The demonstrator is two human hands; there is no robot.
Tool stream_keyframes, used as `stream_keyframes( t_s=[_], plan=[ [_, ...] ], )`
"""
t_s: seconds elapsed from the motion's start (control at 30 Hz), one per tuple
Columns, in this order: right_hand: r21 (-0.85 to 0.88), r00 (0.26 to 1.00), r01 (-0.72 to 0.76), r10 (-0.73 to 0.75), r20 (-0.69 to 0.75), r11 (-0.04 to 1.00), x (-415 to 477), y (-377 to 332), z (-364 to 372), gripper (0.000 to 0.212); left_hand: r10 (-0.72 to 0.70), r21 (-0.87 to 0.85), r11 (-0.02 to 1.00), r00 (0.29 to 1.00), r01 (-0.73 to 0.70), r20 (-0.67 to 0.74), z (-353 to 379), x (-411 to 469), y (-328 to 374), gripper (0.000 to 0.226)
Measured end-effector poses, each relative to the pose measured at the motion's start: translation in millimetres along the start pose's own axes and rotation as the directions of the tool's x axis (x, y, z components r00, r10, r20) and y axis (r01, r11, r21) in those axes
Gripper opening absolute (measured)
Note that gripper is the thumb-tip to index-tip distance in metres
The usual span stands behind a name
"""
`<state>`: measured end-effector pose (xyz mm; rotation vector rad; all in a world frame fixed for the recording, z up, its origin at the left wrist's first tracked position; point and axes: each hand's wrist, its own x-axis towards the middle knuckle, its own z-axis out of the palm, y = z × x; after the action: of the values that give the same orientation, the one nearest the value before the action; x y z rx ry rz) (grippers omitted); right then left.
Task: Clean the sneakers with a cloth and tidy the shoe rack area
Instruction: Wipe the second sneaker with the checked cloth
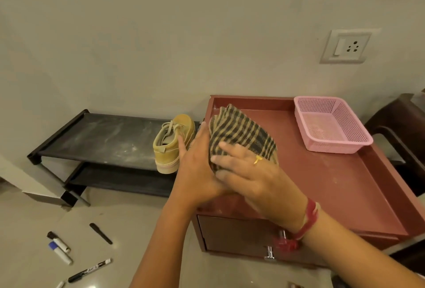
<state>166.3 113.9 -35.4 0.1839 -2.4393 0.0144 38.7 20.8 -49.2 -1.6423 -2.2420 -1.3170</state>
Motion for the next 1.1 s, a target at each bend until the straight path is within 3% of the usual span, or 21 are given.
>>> stream_keyframes(
  t_s=[0.07, 0.17, 0.3, 0.33, 0.43, 0.47, 0.57, 0.7, 0.8, 0.93, 1.1],
  plan=[
    [-0.021, 0.999, -0.043, 0.042, -0.011, 0.999, -2, 13, -3, 0.041, -0.018, -0.018, 1.0, 1.0, 0.018, 0.006, -2, -2, -1, 0.099],
    [0.04, 0.961, -0.259, 0.262, -0.094, 0.965, 0, 37, -12, 0.042, -0.045, -0.051, 0.998, 0.999, 0.046, 0.011, -5, -2, 3, 0.097],
    [0.066, 1.0, -0.03, 0.03, 0.003, 0.997, -2, 9, 0, 0.039, -0.002, -0.05, 0.999, 1.0, 0.001, -0.013, -4, -1, 6, 0.094],
    [0.079, 0.999, -0.036, 0.034, 0.021, 0.996, -1, 14, -1, 0.039, 0.0, -0.058, 0.998, 1.0, 0.0, -0.008, -4, 0, 6, 0.093],
    [0.167, 0.953, -0.284, 0.296, -0.056, 0.944, 0, 37, -11, 0.04, -0.037, -0.056, 0.998, 0.999, 0.037, -0.004, -3, 2, 3, 0.094],
    [0.174, 0.949, -0.299, 0.312, -0.054, 0.938, -1, 36, -12, 0.041, -0.045, -0.052, 0.998, 0.999, 0.044, -0.004, -3, 1, 2, 0.096],
    [0.156, 0.987, -0.156, 0.158, 0.002, 0.975, -5, 22, -5, 0.044, -0.05, -0.044, 0.998, 0.999, 0.05, -0.007, -4, -1, 2, 0.091],
    [0.239, 0.939, -0.324, 0.342, -0.034, 0.915, 3, 35, -10, 0.047, -0.063, -0.039, 0.997, 0.998, 0.062, -0.02, -5, -1, 4, 0.096],
    [0.251, 0.968, -0.246, 0.253, 0.005, 0.936, -2, 25, -3, 0.044, -0.06, -0.039, 0.997, 0.998, 0.059, -0.01, -5, -1, 5, 0.099],
    [0.385, 0.876, -0.445, 0.482, 0.002, 0.808, -2, 44, -2, 0.057, -0.085, -0.053, 0.995, 0.996, 0.085, -0.009, -9, -4, 6, 0.099],
    [0.354, 0.949, -0.276, 0.312, -0.048, 0.893, -6, 15, -7, 0.052, -0.082, -0.131, 0.988, 0.997, 0.082, 0.009, -13, -6, 19, 0.092]
  ],
)
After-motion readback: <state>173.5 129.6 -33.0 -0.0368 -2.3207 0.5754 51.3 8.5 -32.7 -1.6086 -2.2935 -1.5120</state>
